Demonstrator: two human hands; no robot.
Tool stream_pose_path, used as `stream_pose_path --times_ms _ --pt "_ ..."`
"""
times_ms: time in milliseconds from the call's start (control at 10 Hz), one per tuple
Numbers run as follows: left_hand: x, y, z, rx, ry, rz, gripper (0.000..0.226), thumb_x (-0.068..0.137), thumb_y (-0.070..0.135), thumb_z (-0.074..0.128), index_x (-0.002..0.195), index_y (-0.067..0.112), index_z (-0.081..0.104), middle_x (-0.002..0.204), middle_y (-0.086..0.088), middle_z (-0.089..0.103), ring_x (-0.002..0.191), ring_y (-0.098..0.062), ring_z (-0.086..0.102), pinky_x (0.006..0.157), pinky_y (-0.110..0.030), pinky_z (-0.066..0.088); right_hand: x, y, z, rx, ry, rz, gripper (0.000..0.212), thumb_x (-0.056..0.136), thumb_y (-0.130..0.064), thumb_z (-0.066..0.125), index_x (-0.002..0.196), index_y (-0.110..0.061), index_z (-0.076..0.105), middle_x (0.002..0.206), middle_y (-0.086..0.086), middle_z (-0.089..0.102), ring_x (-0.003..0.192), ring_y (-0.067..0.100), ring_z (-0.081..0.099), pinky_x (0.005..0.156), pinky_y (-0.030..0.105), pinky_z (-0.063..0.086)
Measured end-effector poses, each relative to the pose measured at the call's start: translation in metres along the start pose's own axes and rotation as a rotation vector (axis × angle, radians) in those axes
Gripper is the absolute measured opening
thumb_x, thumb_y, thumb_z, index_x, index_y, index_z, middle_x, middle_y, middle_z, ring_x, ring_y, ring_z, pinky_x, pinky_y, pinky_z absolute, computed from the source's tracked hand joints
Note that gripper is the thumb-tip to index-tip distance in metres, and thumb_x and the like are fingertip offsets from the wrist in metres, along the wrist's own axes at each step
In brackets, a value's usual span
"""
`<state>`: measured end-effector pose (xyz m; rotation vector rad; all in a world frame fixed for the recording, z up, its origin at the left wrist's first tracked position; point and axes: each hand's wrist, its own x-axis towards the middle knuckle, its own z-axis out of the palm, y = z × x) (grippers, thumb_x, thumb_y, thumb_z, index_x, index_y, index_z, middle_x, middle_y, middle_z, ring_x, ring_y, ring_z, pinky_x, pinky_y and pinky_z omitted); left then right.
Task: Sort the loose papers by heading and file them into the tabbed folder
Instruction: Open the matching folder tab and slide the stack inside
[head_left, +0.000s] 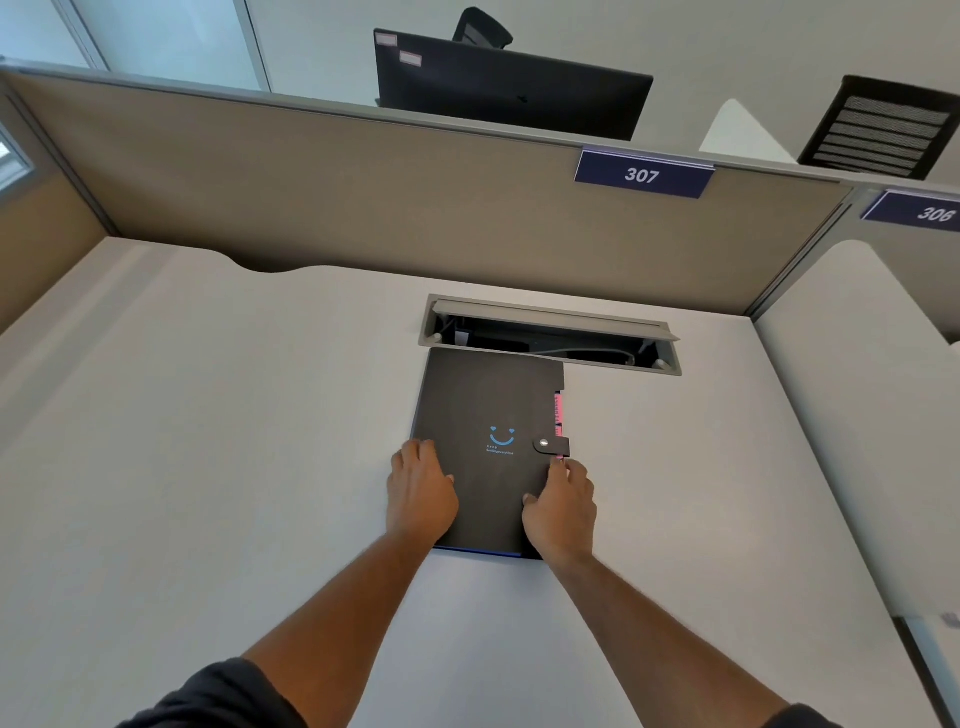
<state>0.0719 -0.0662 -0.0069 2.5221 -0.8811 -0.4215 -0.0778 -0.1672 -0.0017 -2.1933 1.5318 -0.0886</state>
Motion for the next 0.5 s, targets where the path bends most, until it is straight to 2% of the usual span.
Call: stream_pose_path --times_ms 100,200,300,500 --pt "-0.008 0.000 0.005 0.056 -0.039 0.089 0.058 0.100 0.027 0.058 0.151 0.009 0.035 0.160 -0.013 0.028 0.149 -0.031 0.026 0.118 -0.041 0.029 -0.006 0.002 0.004 -0.048 -0.004 -0.153 0.057 0.095 -0.023 0.064 0.147 -0.011 0.046 0.157 0.006 0.038 0.142 0.027 0.039 0.112 0.037 0.038" --pt "-0.015 -0.004 0.011 0.140 -0.103 0.146 0.063 0.104 0.032 0.050 0.158 0.012 0.025 0.168 -0.013 0.013 0.156 -0.029 0.009 0.124 -0.040 0.017 -0.012 0.006 0.009 -0.108 -0.101 -0.256 0.057 0.101 -0.028 0.056 0.154 -0.014 0.041 0.164 0.004 0.031 0.150 0.023 0.032 0.120 0.034 0.033" --pt "-0.015 -0.005 0.009 0.180 -0.145 0.163 0.064 0.105 0.034 0.047 0.159 0.013 0.020 0.169 -0.013 0.007 0.157 -0.028 0.003 0.125 -0.041 0.013 -0.013 0.007 0.006 -0.129 -0.149 -0.282 0.057 0.104 -0.032 0.053 0.156 -0.016 0.037 0.167 0.004 0.025 0.153 0.023 0.026 0.123 0.035 0.030" --pt "-0.015 0.007 -0.008 0.217 -0.123 0.176 0.064 0.106 0.036 0.044 0.160 0.013 0.018 0.169 -0.014 0.004 0.157 -0.029 -0.001 0.125 -0.044 0.009 -0.012 -0.002 -0.016 -0.145 -0.103 -0.330 0.060 0.105 -0.041 0.048 0.158 -0.018 0.032 0.169 0.004 0.022 0.155 0.022 0.022 0.123 0.036 0.024"
